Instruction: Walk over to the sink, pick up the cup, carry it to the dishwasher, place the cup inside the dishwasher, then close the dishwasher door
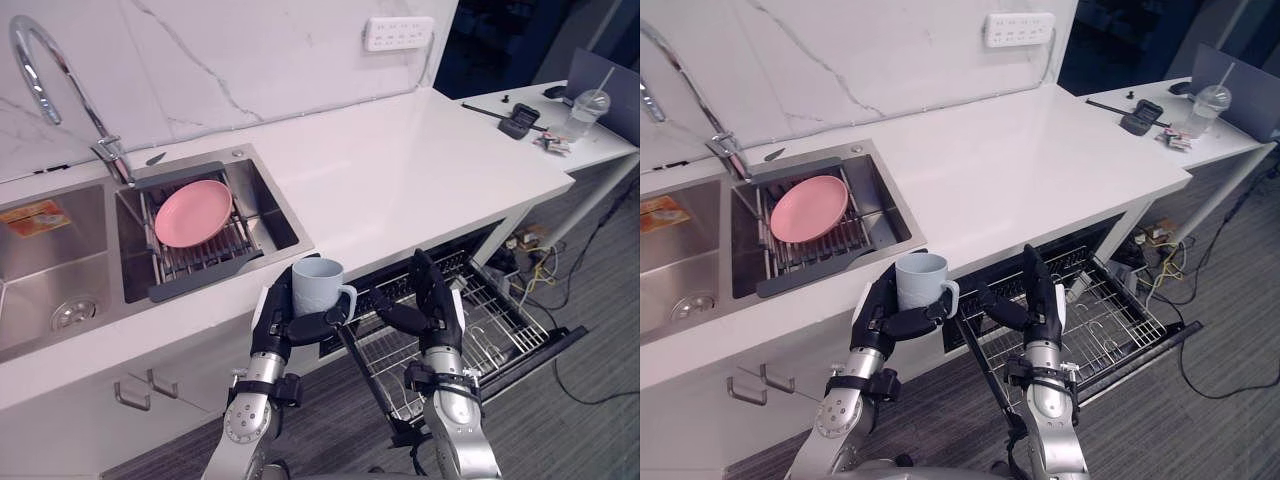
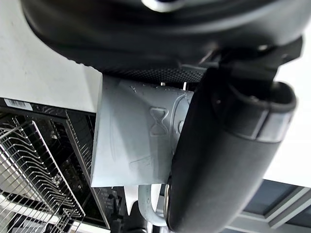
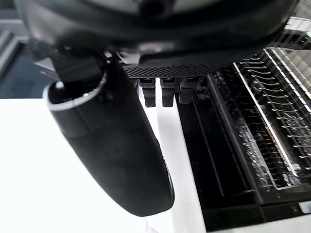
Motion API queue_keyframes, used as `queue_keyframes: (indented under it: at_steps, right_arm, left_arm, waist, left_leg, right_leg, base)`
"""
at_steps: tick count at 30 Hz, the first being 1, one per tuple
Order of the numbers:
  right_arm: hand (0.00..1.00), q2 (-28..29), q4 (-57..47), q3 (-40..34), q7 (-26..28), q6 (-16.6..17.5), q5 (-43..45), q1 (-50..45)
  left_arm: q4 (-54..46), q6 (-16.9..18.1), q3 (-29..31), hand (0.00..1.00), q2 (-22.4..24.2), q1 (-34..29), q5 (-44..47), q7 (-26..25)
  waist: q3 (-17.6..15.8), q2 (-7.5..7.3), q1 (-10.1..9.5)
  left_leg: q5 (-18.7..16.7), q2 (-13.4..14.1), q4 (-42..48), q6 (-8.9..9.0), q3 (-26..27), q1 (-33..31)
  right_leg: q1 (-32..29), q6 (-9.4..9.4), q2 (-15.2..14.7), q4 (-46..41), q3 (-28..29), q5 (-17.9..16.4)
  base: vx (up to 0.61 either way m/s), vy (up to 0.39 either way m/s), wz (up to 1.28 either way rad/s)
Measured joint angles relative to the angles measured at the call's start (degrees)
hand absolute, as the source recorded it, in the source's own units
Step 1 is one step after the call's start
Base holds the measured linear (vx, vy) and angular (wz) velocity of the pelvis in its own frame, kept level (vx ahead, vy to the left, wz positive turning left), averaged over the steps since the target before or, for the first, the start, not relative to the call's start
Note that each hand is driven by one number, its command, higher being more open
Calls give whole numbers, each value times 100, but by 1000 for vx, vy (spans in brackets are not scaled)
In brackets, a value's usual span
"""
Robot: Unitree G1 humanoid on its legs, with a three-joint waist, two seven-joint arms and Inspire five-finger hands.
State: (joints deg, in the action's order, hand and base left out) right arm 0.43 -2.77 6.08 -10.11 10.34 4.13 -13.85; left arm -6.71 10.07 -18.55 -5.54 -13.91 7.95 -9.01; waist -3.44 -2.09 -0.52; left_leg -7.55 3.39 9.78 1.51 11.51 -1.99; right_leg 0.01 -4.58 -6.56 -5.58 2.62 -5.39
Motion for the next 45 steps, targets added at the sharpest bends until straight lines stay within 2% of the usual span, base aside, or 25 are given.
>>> queue_keyframes:
  at_steps: [6, 11, 16, 21, 33, 45]
  right_arm:
    - [90, -21, -270, 268, 275, 4, 194, -285]
    - [90, -155, -574, 369, 500, 69, 650, -243]
    - [90, -285, -757, 466, 665, 120, 1043, -181]
    - [90, -430, -759, 662, 810, 121, 1235, -2]
    - [90, -512, -831, 939, 916, 121, 1717, 381]
    - [90, -513, -831, 1126, 904, 128, 1887, 513]
  left_arm:
    - [0, -96, 102, 30, -27, 283, -36, -211]
    - [20, -32, 744, 30, -146, 1286, -118, -449]
    - [268, 77, 985, 30, -251, 1656, -118, -621]
    - [698, 68, 904, 30, -240, 1743, -121, -625]
    - [713, 61, 676, 30, -222, 1912, -246, -592]
    - [713, 61, 94, 30, -14, 1913, -252, -407]
  waist:
    - [106, 2, 56]
    - [225, 4, 192]
    - [268, 29, 252]
    - [272, 37, 321]
    - [289, 71, 341]
    - [382, 236, 318]
  left_leg:
    - [10, -12, -96, -17, 268, 215]
    - [9, -22, -81, -19, 374, 266]
    - [8, -38, -77, -27, 351, 266]
    - [9, -39, -77, -29, 377, 265]
    - [6, -37, -116, -34, 358, 248]
    - [32, -43, -182, -56, 288, 201]
  right_leg:
    - [40, -64, -4, 51, 276, 82]
    - [12, -96, 3, 90, 455, 162]
    - [-10, -129, 5, 209, 586, 275]
    - [-25, -144, 6, 234, 633, 304]
    - [-98, -141, 28, 263, 737, 351]
    - [-103, -139, 25, 286, 656, 354]
  base:
    - [-38, 27, -25]
    - [-57, 14, -16]
    - [-30, 7, -14]
    - [-18, -3, -5]
    - [-2, -6, -5]
    - [2, -4, 2]
